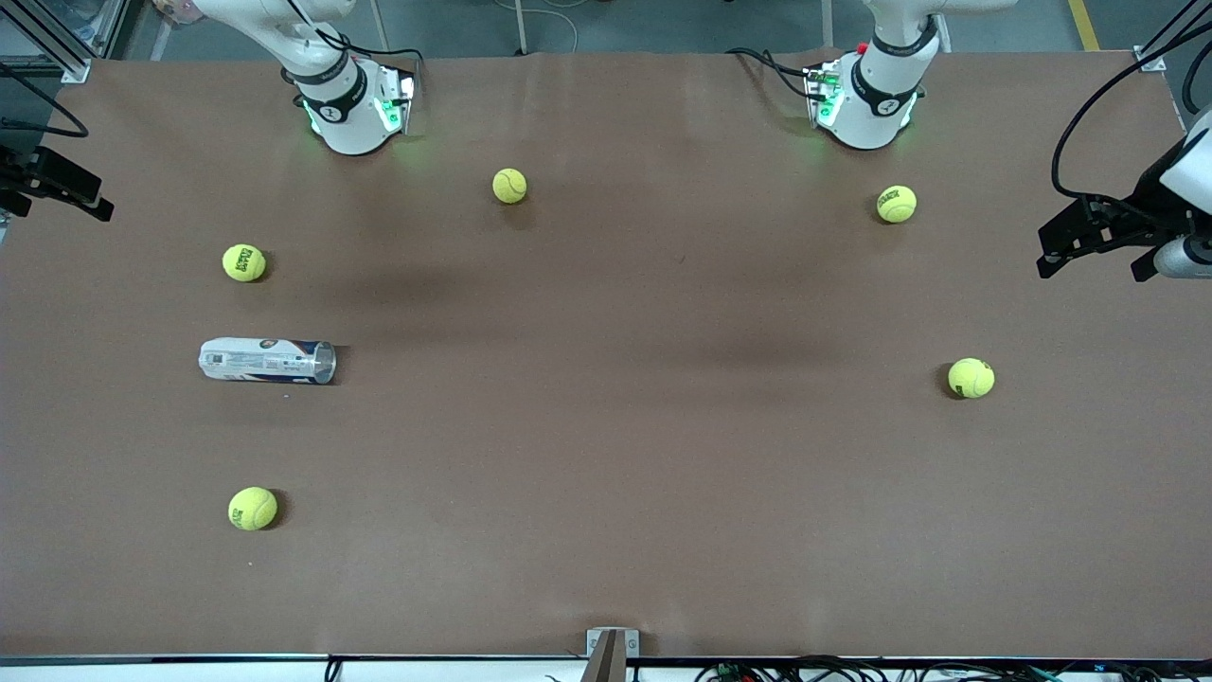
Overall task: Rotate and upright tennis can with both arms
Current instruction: 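Move the right gripper toward the white tennis can lying on its side, then lower the right gripper and grasp the can around its body, then lift and carry the can with the right gripper toward the table middle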
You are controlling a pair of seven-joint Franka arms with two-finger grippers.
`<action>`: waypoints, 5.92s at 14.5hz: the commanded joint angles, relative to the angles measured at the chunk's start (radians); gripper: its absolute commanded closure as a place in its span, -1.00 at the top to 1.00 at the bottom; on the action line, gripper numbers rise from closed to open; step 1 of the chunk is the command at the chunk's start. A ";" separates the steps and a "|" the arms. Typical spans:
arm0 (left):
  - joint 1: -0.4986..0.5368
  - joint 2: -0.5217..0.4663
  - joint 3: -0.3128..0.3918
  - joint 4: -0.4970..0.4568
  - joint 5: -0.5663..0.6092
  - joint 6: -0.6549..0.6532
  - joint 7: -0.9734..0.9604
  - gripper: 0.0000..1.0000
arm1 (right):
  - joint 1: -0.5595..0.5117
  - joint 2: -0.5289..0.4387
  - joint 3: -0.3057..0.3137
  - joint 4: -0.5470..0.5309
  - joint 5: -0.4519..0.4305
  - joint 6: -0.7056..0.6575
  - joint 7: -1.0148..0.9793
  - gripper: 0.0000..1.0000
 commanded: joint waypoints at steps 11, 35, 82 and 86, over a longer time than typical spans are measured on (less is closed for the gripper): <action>0.000 -0.008 0.004 0.004 -0.006 -0.005 0.010 1.00 | -0.009 -0.016 0.010 0.000 -0.014 0.003 -0.022 1.00; 0.009 -0.019 0.003 0.001 -0.001 -0.027 0.053 1.00 | -0.133 0.326 0.002 0.006 -0.039 0.255 0.841 1.00; 0.008 -0.019 0.003 0.001 0.000 -0.027 0.053 1.00 | -0.062 0.538 0.076 -0.241 -0.042 0.501 1.451 0.38; 0.009 -0.017 0.003 0.003 -0.001 -0.027 0.053 1.00 | -0.035 0.535 0.135 -0.069 0.051 0.263 1.471 0.38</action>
